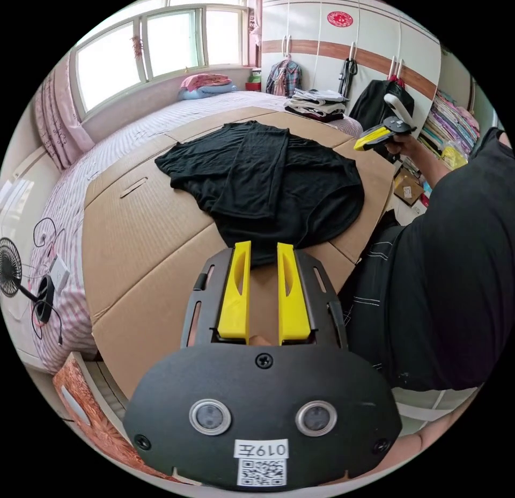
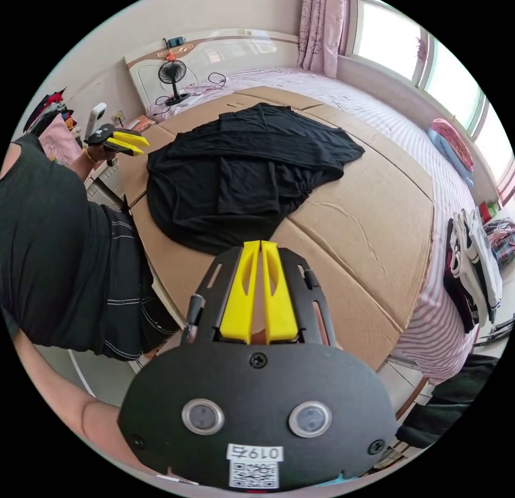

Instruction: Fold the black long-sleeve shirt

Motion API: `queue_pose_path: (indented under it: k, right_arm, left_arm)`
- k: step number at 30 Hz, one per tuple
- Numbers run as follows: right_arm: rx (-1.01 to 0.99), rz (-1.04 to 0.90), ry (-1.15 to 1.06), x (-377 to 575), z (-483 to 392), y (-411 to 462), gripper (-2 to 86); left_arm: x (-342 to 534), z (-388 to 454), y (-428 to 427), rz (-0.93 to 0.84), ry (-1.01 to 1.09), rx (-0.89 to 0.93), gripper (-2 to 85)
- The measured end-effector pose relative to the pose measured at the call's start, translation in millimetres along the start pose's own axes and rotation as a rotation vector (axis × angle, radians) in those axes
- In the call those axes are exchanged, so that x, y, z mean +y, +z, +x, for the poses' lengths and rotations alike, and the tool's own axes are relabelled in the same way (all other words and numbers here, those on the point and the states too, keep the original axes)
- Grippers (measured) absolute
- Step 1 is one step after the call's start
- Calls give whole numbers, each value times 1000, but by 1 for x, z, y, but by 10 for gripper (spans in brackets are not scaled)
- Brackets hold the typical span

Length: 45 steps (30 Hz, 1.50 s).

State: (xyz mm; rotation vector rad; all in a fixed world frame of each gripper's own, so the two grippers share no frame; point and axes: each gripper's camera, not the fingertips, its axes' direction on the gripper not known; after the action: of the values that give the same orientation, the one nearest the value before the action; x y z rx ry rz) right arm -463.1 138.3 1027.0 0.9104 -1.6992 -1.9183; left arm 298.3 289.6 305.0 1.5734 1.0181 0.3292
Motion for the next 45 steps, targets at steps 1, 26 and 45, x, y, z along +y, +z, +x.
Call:
queue_pose_path:
  k: [1, 26, 45]
  right_arm:
    - [27, 2, 0, 3, -4, -1, 9]
    - [537, -73, -340, 26, -153, 15, -3]
    - [500, -213, -426, 49, -150, 31, 18]
  left_arm:
    - [4, 1, -2, 6, -10, -1, 79]
    - [55, 22, -32, -34, -98, -104, 89]
    - [72, 24, -44, -46, -87, -117, 86]
